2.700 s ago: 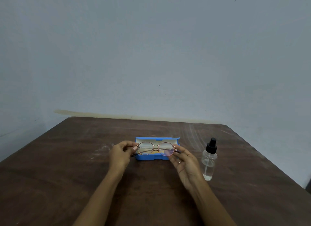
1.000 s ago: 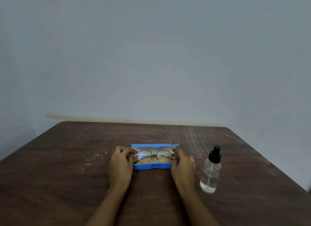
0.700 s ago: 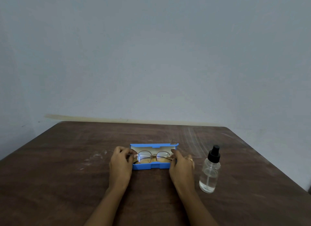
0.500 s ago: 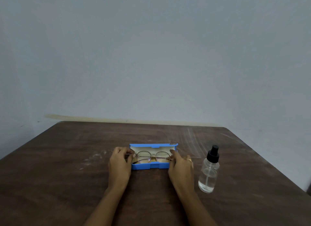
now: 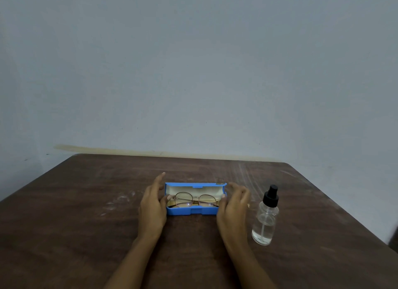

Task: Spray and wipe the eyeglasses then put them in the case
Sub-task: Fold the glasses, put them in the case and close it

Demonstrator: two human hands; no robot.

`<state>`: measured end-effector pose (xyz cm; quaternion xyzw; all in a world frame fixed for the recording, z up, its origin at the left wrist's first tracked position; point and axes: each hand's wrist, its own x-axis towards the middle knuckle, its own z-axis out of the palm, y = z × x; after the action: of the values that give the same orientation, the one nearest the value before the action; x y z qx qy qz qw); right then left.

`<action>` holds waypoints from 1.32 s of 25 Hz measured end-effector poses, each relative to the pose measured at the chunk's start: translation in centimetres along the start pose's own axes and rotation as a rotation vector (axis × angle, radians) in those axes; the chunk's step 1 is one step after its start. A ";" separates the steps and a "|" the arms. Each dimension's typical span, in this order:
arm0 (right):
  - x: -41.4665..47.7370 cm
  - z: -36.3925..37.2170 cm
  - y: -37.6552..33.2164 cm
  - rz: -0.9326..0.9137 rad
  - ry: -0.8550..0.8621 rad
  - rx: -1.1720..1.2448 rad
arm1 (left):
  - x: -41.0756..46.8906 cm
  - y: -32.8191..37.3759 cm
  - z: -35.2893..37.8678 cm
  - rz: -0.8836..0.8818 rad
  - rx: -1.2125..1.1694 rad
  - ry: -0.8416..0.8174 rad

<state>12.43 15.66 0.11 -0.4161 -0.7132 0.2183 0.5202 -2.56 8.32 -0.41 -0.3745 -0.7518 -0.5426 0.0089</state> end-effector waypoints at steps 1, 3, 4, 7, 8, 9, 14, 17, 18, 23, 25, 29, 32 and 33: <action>0.0 0.0 -0.1 0.011 -0.045 0.033 | 0.0 0.1 0.0 0.011 0.025 -0.015; 0.0 0.2 -0.1 0.052 -0.150 0.109 | -0.1 0.3 -0.1 0.033 0.060 -0.024; 0.1 0.1 -0.1 0.076 -0.198 0.160 | -0.1 0.3 -0.2 0.038 0.055 -0.023; 0.3 -0.2 0.1 0.146 -0.275 0.294 | -0.1 0.3 -0.3 0.032 0.018 -0.013; 0.3 -0.3 0.2 0.157 -0.277 0.304 | -0.1 0.3 -0.3 0.025 0.004 -0.013; 0.4 -0.4 0.3 0.165 -0.267 0.305 | -0.2 0.4 -0.2 0.014 -0.018 -0.016; 0.5 -0.3 0.5 0.145 -0.211 0.244 | -0.4 0.3 -0.5 -0.018 -0.115 -0.068; 0.3 0.0 0.6 0.173 -0.209 0.196 | -0.4 0.4 -0.8 -0.043 -0.152 -0.115; 0.2 0.0 0.6 0.189 -0.218 0.192 | -0.5 0.5 -0.9 -0.063 -0.164 -0.127; 0.3 -0.1 0.8 0.102 -0.236 0.132 | -0.6 0.0 -0.8 -0.063 -0.197 -0.131; 0.4 0.0 1.0 0.091 -0.278 0.077 | -0.6 -0.3 -0.7 -0.035 -0.186 -0.115; 0.5 0.0 1.2 0.087 -0.299 0.056 | -0.4 -0.4 -0.8 -0.003 -0.175 -0.098; 0.6 0.0 1.4 0.052 -0.321 0.042 | -0.3 -0.5 -0.8 0.009 -0.173 -0.136; 0.7 0.0 1.4 0.052 -0.326 0.039 | -0.2 -0.6 -0.7 0.018 -0.165 -0.143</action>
<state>12.86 17.02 -0.61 -0.3831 -0.7727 0.3101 0.4000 -3.05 7.60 -0.69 -0.4184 -0.7000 -0.5744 -0.0708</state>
